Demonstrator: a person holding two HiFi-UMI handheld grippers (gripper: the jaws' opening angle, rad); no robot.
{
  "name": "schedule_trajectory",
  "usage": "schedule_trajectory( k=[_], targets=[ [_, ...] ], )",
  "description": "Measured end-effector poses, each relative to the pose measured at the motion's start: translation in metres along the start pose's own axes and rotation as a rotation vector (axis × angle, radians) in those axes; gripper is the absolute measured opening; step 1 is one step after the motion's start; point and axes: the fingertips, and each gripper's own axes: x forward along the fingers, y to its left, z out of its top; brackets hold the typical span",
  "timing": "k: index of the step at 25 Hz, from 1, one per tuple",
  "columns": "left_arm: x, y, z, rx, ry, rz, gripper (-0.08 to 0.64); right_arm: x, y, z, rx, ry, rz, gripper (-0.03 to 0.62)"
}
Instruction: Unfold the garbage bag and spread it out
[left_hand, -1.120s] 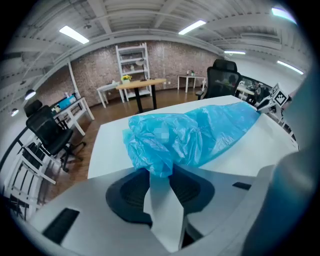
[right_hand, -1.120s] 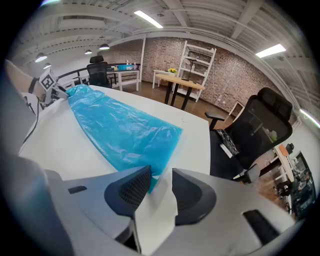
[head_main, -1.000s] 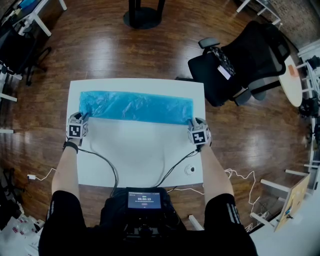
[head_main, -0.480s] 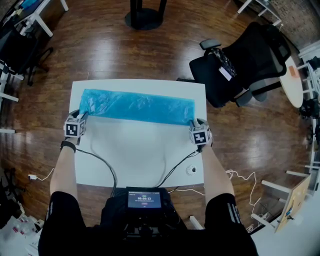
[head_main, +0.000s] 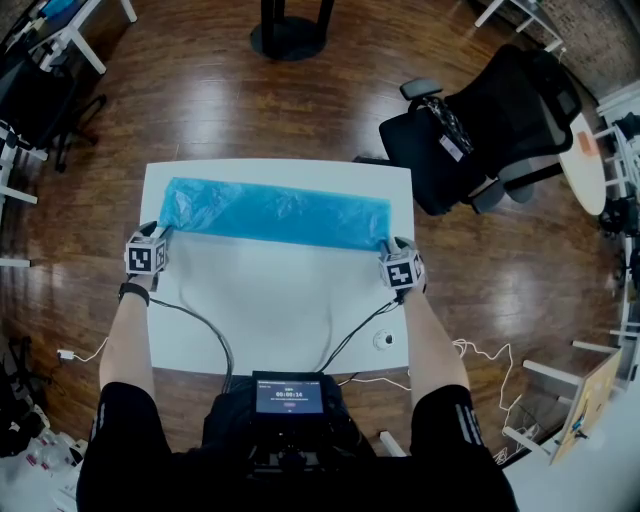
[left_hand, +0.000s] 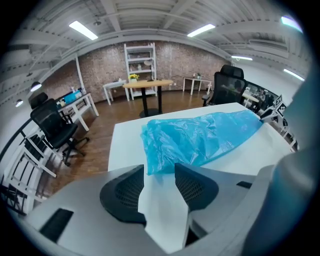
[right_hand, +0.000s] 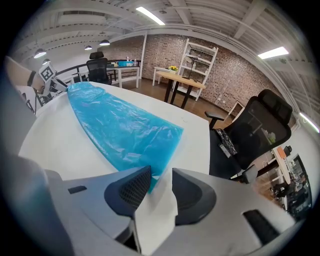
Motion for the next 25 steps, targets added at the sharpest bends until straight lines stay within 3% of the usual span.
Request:
schedule_trajectory(
  k=[15, 25],
  targets=[
    [-0.009, 0.026, 0.008, -0.009, -0.006, 0.04, 0.218, -0.001, -0.002, 0.0, -0.011, 0.019, -0.025, 0.15],
    [-0.009, 0.034, 0.017, 0.008, -0.027, 0.021, 0.221, -0.001, -0.002, 0.001, -0.017, 0.03, -0.034, 0.15]
  ],
)
